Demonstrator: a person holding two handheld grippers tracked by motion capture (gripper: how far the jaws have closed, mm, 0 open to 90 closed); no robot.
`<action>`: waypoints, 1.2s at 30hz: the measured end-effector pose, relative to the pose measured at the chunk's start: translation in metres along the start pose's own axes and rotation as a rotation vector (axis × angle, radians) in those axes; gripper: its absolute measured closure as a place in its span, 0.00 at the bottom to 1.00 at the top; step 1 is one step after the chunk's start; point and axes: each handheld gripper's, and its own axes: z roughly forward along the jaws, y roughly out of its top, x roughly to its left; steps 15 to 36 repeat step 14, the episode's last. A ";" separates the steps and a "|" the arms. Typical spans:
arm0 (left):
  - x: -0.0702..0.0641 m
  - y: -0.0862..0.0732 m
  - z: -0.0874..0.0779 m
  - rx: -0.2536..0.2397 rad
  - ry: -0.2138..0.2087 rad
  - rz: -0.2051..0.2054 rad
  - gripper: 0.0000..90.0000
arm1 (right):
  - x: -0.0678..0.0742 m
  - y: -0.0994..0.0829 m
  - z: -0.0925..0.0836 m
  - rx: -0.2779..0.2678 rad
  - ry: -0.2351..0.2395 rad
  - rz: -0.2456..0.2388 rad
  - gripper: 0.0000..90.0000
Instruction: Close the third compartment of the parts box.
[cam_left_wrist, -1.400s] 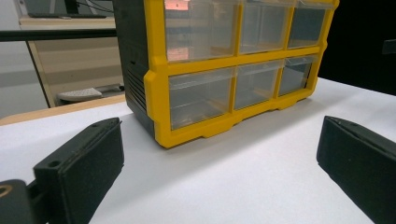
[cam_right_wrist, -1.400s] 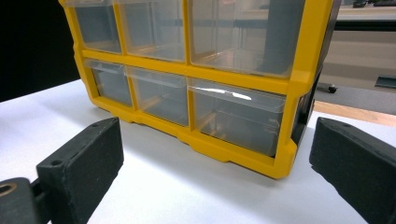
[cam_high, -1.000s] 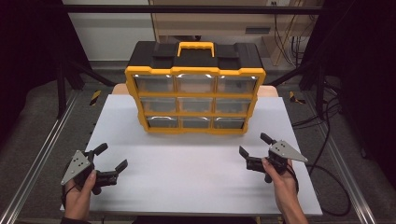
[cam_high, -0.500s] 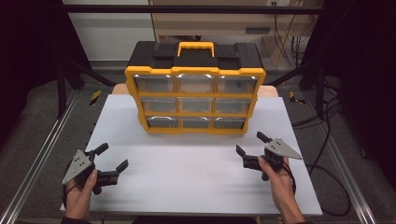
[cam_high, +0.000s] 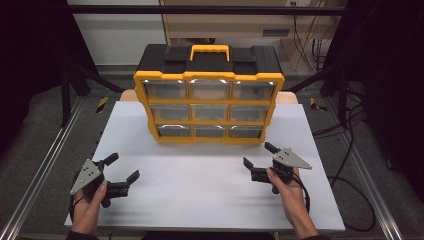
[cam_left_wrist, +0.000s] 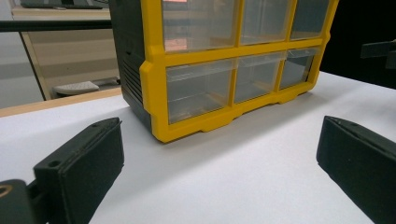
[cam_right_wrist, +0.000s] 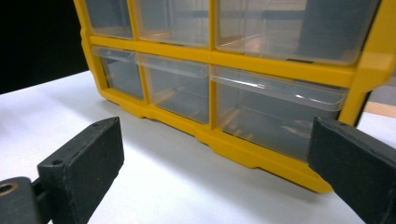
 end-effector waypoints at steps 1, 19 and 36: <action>0.000 0.000 0.000 0.000 0.000 -0.001 0.01 | 0.001 -0.001 0.001 0.006 0.002 0.001 0.05; 0.000 0.002 0.003 -0.031 -0.028 -0.025 0.01 | 0.009 -0.006 -0.009 0.020 0.041 -0.021 0.05; 0.000 0.002 0.003 -0.031 -0.028 -0.025 0.01 | 0.009 -0.006 -0.009 0.020 0.041 -0.021 0.05</action>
